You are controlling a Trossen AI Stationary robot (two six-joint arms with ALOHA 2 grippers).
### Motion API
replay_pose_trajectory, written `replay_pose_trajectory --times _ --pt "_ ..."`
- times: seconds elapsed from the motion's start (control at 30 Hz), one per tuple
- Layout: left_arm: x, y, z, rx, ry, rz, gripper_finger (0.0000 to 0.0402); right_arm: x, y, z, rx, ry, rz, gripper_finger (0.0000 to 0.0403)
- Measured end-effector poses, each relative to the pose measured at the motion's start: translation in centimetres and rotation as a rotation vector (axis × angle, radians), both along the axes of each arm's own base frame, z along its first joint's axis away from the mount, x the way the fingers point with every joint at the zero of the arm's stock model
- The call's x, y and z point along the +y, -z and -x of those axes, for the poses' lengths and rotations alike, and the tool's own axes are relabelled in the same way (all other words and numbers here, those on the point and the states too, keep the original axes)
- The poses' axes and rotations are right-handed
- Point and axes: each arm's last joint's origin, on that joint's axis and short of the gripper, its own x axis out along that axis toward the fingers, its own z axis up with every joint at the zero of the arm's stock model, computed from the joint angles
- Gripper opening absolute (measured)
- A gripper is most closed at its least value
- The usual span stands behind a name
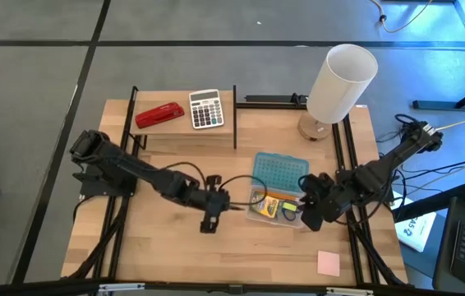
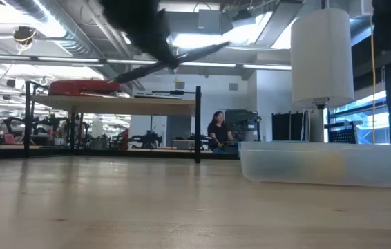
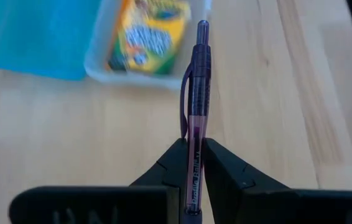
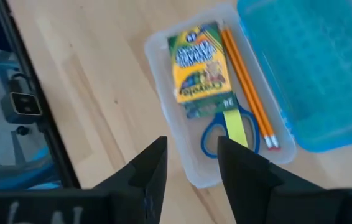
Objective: Pack school essentials
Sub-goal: Put the purple pen into the blue supply box
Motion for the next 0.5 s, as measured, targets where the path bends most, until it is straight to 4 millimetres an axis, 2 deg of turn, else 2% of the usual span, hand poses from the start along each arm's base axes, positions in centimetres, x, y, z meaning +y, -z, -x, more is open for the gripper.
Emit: replay_pose_trajectory --times 0.33,0.5 --pt "2.0 -2.4 -2.3 -0.196 -0.041 -0.011 0.0039 -0.1 -2.7 0.0 -0.052 -0.066 0.028 0.0142" --pt "2.4 -2.5 -3.2 -0.266 -0.052 -0.027 0.0039 -0.1 -3.7 0.0 -0.074 -0.079 0.023 0.0142"
